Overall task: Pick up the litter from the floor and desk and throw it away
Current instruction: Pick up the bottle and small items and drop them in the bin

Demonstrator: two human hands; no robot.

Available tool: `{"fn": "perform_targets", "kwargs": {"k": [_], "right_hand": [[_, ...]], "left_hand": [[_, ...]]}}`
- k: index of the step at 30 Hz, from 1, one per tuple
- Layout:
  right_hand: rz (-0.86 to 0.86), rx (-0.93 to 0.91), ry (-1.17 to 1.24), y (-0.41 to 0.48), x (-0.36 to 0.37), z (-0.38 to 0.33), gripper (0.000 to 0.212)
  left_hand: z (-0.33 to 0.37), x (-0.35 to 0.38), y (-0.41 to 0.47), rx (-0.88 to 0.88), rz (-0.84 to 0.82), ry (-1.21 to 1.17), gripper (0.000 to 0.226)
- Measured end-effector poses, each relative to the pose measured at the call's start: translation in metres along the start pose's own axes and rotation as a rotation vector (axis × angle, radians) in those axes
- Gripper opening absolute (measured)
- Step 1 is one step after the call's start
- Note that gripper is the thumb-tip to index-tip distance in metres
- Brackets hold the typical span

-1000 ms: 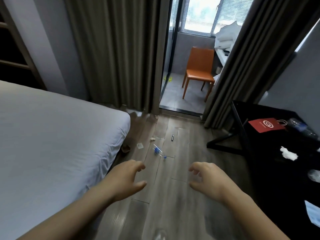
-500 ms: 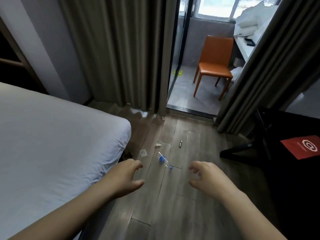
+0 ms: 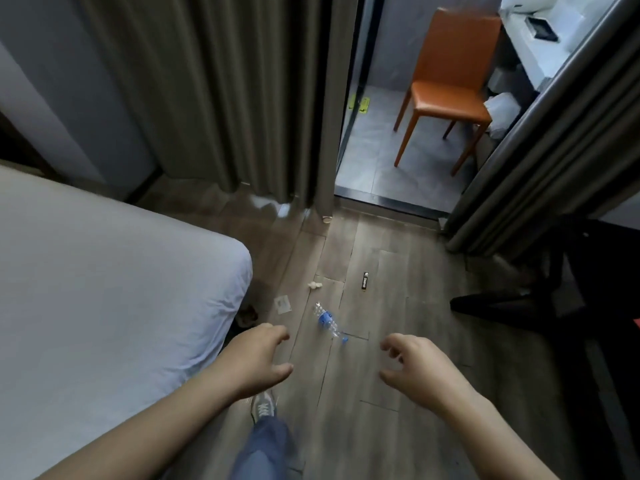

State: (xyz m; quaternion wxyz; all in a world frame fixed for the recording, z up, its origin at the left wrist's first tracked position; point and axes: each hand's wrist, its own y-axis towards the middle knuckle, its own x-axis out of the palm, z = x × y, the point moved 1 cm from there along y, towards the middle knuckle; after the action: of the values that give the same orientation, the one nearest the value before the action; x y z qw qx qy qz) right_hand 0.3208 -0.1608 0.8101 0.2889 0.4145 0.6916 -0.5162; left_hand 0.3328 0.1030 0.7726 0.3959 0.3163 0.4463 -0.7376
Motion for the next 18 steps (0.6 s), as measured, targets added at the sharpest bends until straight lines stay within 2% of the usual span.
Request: {"fn": "perform_targets", "kwargs": {"k": [10,18], "right_hand": [[-0.024,0.087,0.031,0.193,0.003,-0.012,0.037],[-0.035,0.072,0.039,0.346,0.065,0.038,0.042]], "left_hand": [[-0.074,-0.022,0.187,-0.030,-0.079,-0.009,0.054],[-0.126,0.046,0.322,-0.144,-0.075,-0.011,0.048]]}}
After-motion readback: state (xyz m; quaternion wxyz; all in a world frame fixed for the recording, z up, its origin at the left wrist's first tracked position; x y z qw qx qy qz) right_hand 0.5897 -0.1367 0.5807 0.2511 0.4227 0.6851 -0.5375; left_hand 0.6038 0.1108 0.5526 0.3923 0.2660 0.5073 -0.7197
